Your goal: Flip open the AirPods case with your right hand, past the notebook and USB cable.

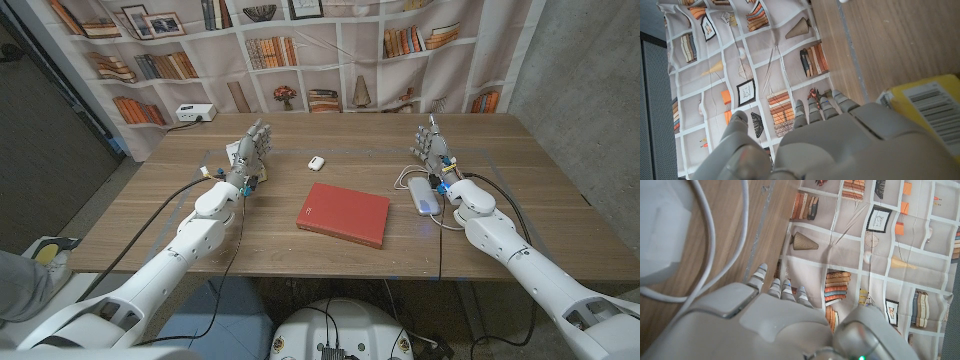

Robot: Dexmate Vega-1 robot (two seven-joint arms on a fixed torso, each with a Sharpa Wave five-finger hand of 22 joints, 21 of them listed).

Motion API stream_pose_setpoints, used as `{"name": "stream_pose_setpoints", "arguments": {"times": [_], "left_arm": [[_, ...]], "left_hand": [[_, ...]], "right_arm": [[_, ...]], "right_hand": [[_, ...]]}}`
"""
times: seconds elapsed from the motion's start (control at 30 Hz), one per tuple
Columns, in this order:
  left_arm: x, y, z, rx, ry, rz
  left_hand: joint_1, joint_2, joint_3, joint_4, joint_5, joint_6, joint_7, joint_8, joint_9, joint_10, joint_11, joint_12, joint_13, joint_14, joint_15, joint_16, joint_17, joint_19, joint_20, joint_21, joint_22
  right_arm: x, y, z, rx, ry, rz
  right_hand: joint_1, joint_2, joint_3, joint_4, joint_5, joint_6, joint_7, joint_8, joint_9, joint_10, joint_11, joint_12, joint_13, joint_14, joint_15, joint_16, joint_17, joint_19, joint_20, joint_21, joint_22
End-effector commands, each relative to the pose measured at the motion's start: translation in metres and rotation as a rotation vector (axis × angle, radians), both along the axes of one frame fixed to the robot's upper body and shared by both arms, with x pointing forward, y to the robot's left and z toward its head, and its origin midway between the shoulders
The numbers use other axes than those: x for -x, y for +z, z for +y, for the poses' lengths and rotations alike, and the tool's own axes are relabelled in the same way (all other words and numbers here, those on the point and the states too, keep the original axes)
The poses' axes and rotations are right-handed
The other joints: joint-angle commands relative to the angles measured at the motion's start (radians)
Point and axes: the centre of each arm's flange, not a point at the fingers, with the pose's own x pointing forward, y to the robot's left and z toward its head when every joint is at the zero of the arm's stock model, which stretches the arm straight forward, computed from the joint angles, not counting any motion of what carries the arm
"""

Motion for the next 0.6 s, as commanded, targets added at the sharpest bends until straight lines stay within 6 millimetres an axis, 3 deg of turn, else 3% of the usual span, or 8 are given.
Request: {"name": "stream_pose_setpoints", "arguments": {"times": [0.03,0.33,0.6], "left_arm": [[-0.002,-0.003,-0.007,-0.01,-0.011,0.008],[0.0,-0.002,-0.006,0.0,-0.018,-0.001],[0.004,-0.001,-0.007,-0.001,-0.025,-0.003]], "left_hand": [[0.01,0.001,0.007,-0.001,0.005,0.011,0.0,0.006,0.003,0.008,0.003,0.008,0.001,0.009,-0.001,0.006,0.003,0.01,-0.003,0.006,0.004],[0.011,0.005,0.008,-0.002,0.005,0.024,0.01,0.01,0.002,0.015,0.005,0.01,0.001,0.017,0.0,0.009,0.003,0.017,-0.008,0.009,0.004],[0.012,0.008,0.008,-0.002,0.005,0.034,0.009,0.011,0.002,0.017,0.002,0.01,0.001,0.013,-0.002,0.007,0.003,0.014,-0.009,0.007,0.004]], "right_arm": [[-0.001,-0.006,0.001,-0.006,0.014,0.027],[0.0,-0.001,0.006,0.034,0.003,0.027],[0.007,0.005,0.01,0.051,-0.005,-0.01]], "right_hand": [[0.013,0.004,-0.004,-0.001,0.003,-0.007,0.006,0.004,0.001,-0.001,0.013,0.008,0.004,-0.008,0.004,0.005,0.005,0.003,-0.009,0.006,0.005],[0.019,0.01,-0.002,-0.004,0.001,-0.011,0.006,0.003,0.001,-0.005,0.017,0.005,0.004,-0.012,0.011,0.003,0.005,0.022,-0.02,0.013,0.005],[0.026,0.014,-0.001,-0.009,-0.004,-0.054,0.064,-0.012,0.0,-0.013,0.011,0.002,0.003,-0.029,0.011,-0.004,0.004,0.0,-0.026,0.003,0.004]]}}
